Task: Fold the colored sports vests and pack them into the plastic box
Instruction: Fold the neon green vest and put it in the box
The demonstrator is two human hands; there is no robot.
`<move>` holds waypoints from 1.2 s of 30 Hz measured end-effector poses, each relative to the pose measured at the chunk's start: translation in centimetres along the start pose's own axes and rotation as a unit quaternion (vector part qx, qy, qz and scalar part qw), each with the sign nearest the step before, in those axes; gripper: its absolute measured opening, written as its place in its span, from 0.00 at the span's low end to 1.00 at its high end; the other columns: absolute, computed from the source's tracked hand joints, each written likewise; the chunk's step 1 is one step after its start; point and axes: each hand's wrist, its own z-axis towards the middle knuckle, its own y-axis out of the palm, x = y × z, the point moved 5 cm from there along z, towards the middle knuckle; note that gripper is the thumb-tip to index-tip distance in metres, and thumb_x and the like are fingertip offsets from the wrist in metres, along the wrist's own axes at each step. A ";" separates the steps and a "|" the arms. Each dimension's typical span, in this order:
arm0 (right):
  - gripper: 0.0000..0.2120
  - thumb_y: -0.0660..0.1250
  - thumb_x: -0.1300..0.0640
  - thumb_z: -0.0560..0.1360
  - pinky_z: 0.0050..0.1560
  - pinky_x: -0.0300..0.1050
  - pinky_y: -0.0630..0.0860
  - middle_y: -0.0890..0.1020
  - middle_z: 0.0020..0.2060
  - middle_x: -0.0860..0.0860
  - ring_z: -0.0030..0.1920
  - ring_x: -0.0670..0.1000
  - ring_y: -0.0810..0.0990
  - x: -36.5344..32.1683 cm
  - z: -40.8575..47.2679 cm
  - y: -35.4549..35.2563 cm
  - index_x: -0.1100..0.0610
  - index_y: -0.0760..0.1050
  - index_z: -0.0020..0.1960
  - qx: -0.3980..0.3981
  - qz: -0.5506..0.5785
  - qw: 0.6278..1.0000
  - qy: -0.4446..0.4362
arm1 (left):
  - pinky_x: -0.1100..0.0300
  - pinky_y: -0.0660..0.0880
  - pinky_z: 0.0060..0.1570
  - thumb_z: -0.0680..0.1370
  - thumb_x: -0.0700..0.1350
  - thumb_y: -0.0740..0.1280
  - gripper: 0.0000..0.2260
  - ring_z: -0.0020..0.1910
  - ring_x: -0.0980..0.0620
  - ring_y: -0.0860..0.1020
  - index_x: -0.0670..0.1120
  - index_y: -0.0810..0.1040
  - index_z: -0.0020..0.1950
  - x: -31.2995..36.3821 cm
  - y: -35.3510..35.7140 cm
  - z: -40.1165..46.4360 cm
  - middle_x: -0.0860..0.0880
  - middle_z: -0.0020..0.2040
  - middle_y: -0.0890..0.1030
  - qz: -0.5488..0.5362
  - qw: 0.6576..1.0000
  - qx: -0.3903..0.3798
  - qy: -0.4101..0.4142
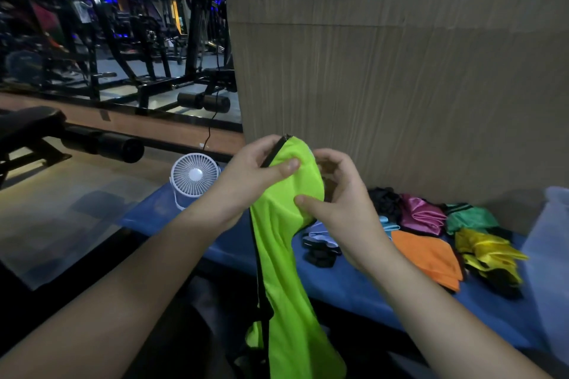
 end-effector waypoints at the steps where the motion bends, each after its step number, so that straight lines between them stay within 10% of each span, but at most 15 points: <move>1: 0.30 0.75 0.72 0.68 0.57 0.47 0.80 0.80 0.57 0.51 0.58 0.49 0.80 0.2 -0.2 0.0 0.52 0.73 0.64 -0.003 0.007 1.000 0.020 | 0.58 0.78 0.53 0.78 0.35 0.69 0.09 0.50 0.53 0.82 0.41 0.80 0.57 0.6 0.2 0.1 0.47 0.50 0.85 0.006 1.000 -0.004 0.010; 13: 0.09 0.74 0.65 0.74 0.55 0.62 0.81 0.87 0.48 0.53 0.50 0.57 0.86 0.2 -1.1 -0.8 0.55 0.83 0.53 -0.032 -0.015 0.995 0.089 | 0.62 0.75 0.50 0.80 0.38 0.68 0.04 0.46 0.56 0.78 0.42 0.80 0.54 2.9 1.0 0.8 0.48 0.49 0.82 0.110 0.988 -0.105 0.014; 21: 0.08 0.69 0.61 0.78 0.57 0.51 0.80 0.87 0.50 0.52 0.51 0.51 0.85 -1.8 -0.9 -1.8 0.56 0.82 0.57 -0.059 0.001 0.996 0.060 | 0.59 0.75 0.48 0.78 0.41 0.72 0.04 0.45 0.55 0.78 0.41 0.82 0.49 3.5 1.9 0.8 0.48 0.45 0.82 0.129 0.986 -0.097 0.041; 32: 0.06 0.65 0.59 0.81 0.33 0.27 0.69 0.80 0.29 0.37 0.31 0.35 0.76 -4.8 0.2 -4.8 0.56 0.82 0.53 -0.066 -0.110 0.992 0.002 | 0.65 0.69 0.42 0.81 0.44 0.69 0.04 0.40 0.58 0.72 0.44 0.80 0.49 2.4 4.2 0.9 0.51 0.42 0.78 0.125 0.986 -0.086 0.064; 36: 0.08 0.67 0.58 0.80 0.44 0.35 0.75 0.87 0.42 0.49 0.42 0.39 0.81 -5.3 0.0 -4.9 0.58 0.83 0.56 -0.073 -0.134 0.988 -0.006 | 0.63 0.72 0.42 0.80 0.43 0.68 0.04 0.42 0.57 0.74 0.42 0.78 0.48 2.1 4.6 0.8 0.49 0.42 0.77 0.097 0.989 -0.078 0.075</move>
